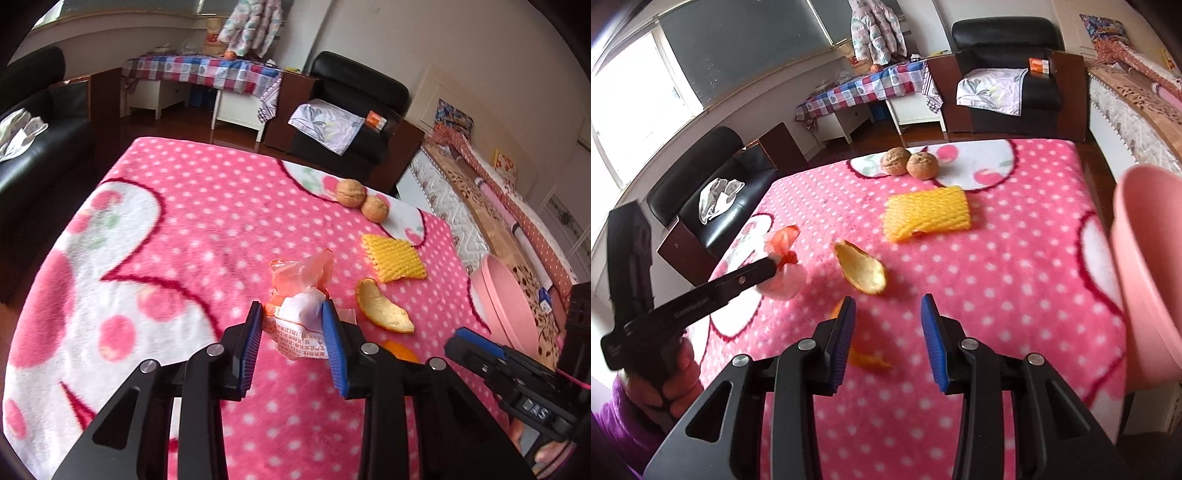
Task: Collect trash
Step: 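Grasp the white plastic bag with the left tool while the right tool grasps the yellow orange peel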
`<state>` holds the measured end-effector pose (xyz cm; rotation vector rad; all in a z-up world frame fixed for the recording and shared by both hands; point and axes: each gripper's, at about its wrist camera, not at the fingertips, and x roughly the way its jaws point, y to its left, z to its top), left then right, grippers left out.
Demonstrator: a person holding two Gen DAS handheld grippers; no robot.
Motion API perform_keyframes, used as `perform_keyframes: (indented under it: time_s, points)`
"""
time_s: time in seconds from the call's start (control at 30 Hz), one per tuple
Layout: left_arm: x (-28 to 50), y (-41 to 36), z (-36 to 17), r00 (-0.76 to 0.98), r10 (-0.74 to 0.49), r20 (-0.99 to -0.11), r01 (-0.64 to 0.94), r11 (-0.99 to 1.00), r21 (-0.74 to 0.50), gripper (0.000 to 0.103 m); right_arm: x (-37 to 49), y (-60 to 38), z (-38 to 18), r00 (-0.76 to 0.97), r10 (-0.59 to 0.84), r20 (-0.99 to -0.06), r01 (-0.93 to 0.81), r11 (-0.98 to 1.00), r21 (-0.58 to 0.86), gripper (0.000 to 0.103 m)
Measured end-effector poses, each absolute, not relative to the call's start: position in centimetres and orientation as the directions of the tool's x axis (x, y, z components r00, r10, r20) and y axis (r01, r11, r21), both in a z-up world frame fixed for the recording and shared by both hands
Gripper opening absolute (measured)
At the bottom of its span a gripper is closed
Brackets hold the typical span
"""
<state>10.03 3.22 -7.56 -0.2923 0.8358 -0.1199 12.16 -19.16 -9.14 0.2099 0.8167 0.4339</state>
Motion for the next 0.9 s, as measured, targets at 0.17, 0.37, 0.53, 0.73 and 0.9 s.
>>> perform_keyframes:
  time_s: [0.17,0.37,0.53,0.73,0.9]
  points:
    - [9.3,4.4,-7.5,0.672,-0.217,-0.708,-0.026,0.949,-0.315,0.032,13.9,-17.9,-9.8,0.590,0.447,-0.673,-0.290,0.894,0.340,0.037]
    - [9.0,5.1,-7.7,0.669,-0.224,-0.709,-0.035,0.943,-0.331,0.032,15.3,-16.6,-10.4,0.577,0.432,-0.694,-0.289,0.902,0.321,0.037]
    - [9.0,4.8,-8.0,0.661,-0.233,-0.713,-0.027,0.943,-0.332,0.032,15.9,-15.6,-11.1,0.564,0.414,-0.715,-0.294,0.909,0.294,0.023]
    - [8.8,4.5,-8.2,0.656,-0.239,-0.716,-0.022,0.942,-0.335,0.032,15.9,-15.9,-11.4,0.565,0.407,-0.718,-0.273,0.913,0.303,0.010]
    - [8.6,4.1,-7.8,0.661,-0.243,-0.710,-0.014,0.942,-0.335,0.032,14.9,-17.1,-10.8,0.582,0.411,-0.701,-0.259,0.911,0.320,0.008]
